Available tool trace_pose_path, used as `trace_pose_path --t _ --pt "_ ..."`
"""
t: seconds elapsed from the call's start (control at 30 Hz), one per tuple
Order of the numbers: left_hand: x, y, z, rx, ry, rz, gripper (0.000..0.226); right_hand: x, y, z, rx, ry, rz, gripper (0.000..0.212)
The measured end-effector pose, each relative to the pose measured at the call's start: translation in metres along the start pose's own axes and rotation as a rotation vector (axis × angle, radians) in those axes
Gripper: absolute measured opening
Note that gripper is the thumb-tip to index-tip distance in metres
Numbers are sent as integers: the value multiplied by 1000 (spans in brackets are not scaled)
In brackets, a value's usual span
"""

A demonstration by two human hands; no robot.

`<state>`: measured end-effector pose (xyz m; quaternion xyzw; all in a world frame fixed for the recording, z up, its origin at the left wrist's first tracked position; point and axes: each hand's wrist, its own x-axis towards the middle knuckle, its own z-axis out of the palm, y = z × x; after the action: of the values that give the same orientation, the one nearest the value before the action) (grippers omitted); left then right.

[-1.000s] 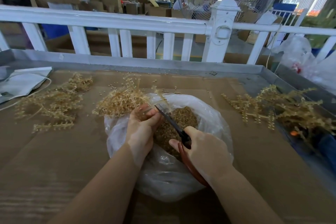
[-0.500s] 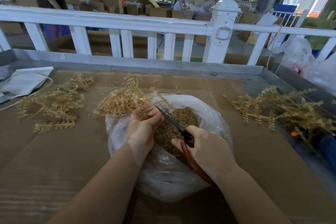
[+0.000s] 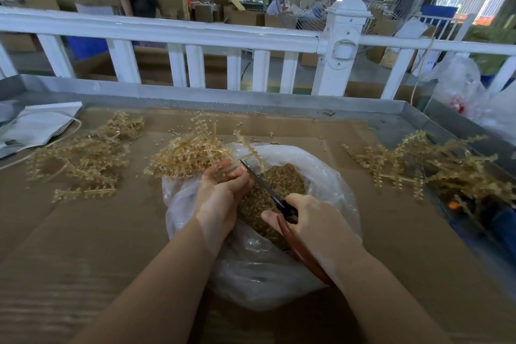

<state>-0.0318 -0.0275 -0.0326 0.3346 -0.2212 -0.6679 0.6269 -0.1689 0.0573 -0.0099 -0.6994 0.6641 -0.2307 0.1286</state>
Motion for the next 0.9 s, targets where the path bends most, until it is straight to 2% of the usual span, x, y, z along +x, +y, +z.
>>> trace_pose_path --t 0.33,0.9 --pt "-2 1 3 12 9 2 36 -3 4 -1 -100 41 -32 37" --pt "-2 0 4 20 44 -3 35 -1 3 -2 -16 -24 0 36"
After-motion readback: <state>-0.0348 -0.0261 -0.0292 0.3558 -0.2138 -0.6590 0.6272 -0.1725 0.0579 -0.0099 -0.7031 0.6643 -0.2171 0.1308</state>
